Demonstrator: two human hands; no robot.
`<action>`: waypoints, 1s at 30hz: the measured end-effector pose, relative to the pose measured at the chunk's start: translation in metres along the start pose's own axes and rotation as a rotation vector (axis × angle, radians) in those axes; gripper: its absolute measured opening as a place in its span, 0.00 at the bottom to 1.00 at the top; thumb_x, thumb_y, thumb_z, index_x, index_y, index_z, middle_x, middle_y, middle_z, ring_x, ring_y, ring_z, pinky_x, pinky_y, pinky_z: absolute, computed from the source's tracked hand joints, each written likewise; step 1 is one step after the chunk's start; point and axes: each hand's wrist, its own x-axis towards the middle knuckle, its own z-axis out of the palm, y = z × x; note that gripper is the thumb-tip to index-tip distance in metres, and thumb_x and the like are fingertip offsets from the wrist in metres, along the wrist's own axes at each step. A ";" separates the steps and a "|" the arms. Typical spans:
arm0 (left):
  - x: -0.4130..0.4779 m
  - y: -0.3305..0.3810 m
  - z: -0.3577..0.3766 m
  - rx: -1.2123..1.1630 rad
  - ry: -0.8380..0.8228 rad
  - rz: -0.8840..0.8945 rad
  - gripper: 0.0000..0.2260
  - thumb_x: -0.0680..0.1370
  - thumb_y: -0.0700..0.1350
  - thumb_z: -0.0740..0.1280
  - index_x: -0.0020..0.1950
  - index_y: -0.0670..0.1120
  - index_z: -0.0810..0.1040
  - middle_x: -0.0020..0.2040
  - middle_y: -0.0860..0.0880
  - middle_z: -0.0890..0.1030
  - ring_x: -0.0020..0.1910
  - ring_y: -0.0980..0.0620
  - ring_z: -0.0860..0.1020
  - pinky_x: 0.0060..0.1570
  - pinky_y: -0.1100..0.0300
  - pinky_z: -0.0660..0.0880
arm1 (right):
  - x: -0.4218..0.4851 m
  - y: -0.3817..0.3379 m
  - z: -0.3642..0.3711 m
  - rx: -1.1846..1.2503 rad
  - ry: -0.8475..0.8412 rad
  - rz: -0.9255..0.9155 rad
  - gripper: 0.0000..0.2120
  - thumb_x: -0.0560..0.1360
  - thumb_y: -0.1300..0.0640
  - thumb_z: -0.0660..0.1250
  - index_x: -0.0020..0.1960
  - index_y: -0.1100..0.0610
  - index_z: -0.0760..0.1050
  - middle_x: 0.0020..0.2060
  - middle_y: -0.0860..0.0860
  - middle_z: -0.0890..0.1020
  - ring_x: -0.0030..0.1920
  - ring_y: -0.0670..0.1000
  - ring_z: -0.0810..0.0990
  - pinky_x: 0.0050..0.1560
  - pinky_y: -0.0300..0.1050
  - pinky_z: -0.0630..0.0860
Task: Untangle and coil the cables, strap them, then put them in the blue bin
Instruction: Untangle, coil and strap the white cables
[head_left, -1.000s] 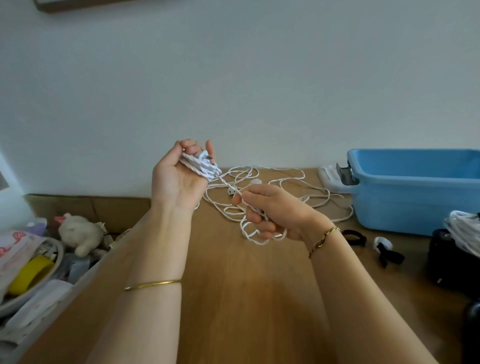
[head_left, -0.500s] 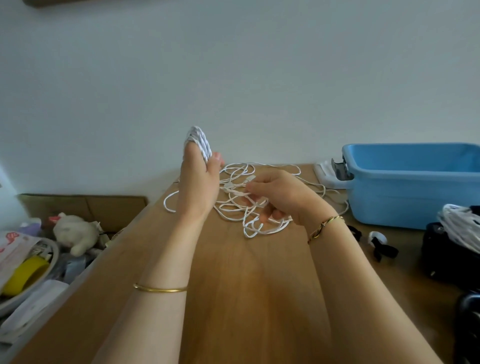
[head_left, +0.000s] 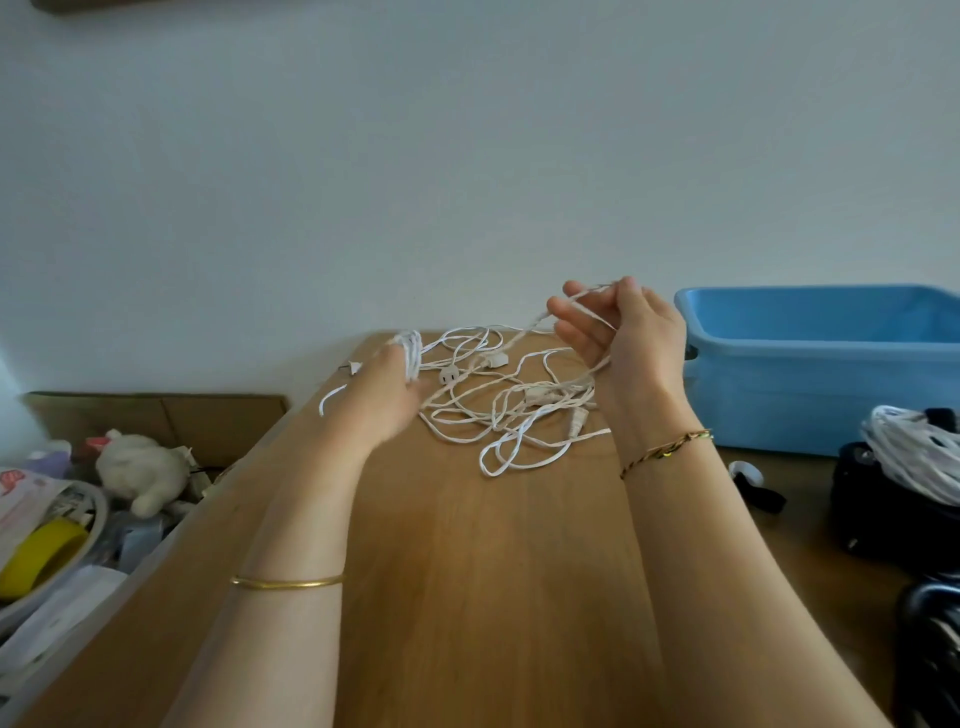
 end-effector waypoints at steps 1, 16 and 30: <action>-0.003 0.001 -0.001 0.015 -0.101 -0.006 0.07 0.79 0.37 0.60 0.55 0.43 0.74 0.55 0.41 0.80 0.49 0.47 0.79 0.50 0.55 0.73 | 0.000 0.001 0.001 0.027 0.022 -0.028 0.15 0.82 0.58 0.52 0.39 0.61 0.68 0.44 0.60 0.82 0.36 0.53 0.84 0.36 0.43 0.82; -0.020 0.013 -0.033 -0.475 -0.331 0.098 0.14 0.80 0.47 0.61 0.48 0.37 0.79 0.23 0.52 0.69 0.22 0.56 0.68 0.24 0.65 0.70 | 0.015 0.022 -0.033 -1.292 -0.005 -0.004 0.12 0.76 0.62 0.56 0.50 0.60 0.78 0.44 0.58 0.81 0.42 0.58 0.81 0.48 0.55 0.79; -0.017 0.017 -0.030 -0.355 -0.316 -0.007 0.16 0.81 0.50 0.61 0.50 0.38 0.79 0.22 0.53 0.69 0.25 0.55 0.66 0.25 0.64 0.70 | -0.008 0.023 0.008 -1.079 -0.538 -0.345 0.04 0.72 0.61 0.69 0.46 0.58 0.74 0.31 0.49 0.74 0.31 0.47 0.72 0.34 0.41 0.70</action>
